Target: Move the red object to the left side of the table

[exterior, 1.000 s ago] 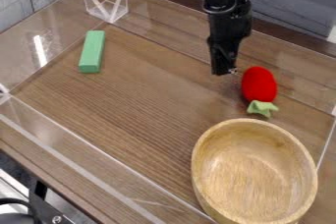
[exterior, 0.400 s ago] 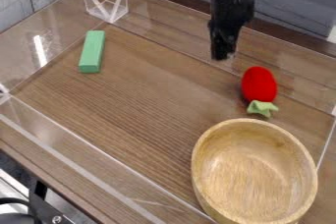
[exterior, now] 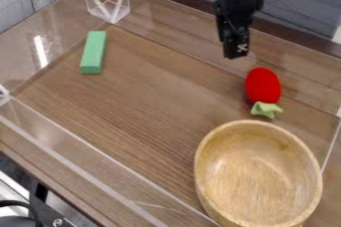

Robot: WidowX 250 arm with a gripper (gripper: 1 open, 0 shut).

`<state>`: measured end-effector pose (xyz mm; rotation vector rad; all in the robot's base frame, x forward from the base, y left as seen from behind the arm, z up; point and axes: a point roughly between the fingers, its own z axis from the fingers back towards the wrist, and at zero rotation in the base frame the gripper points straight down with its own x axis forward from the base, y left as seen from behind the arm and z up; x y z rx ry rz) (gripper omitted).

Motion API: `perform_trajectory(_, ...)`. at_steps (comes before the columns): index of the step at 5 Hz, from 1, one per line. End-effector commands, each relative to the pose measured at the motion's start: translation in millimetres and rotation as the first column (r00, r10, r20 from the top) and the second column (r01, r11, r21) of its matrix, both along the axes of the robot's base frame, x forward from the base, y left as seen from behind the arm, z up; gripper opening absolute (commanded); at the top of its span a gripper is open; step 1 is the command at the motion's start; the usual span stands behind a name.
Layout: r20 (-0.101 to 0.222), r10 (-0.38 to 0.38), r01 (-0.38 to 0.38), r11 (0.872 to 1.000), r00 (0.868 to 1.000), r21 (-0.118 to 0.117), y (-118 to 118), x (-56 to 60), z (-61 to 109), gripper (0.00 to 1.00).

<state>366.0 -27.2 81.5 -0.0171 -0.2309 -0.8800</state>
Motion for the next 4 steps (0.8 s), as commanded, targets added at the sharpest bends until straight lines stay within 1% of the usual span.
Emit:
perform_trajectory(1, 0.059, -0.022, 0.023, 1.000, 0.998, -0.012, -16, 10.2, 16.8, 1.00)
perform_trajectory(2, 0.045, -0.085, 0.086, 0.996, 0.995, -0.019, -18, 6.2, 13.1, 1.00)
perform_trajectory(3, 0.030, -0.130, 0.131, 0.991, 0.991, -0.028, -16, 2.4, 10.4, 1.00)
perform_trajectory(4, 0.014, -0.093, 0.093, 0.995, 0.996, -0.037, -20, -0.7, 6.0, 1.00)
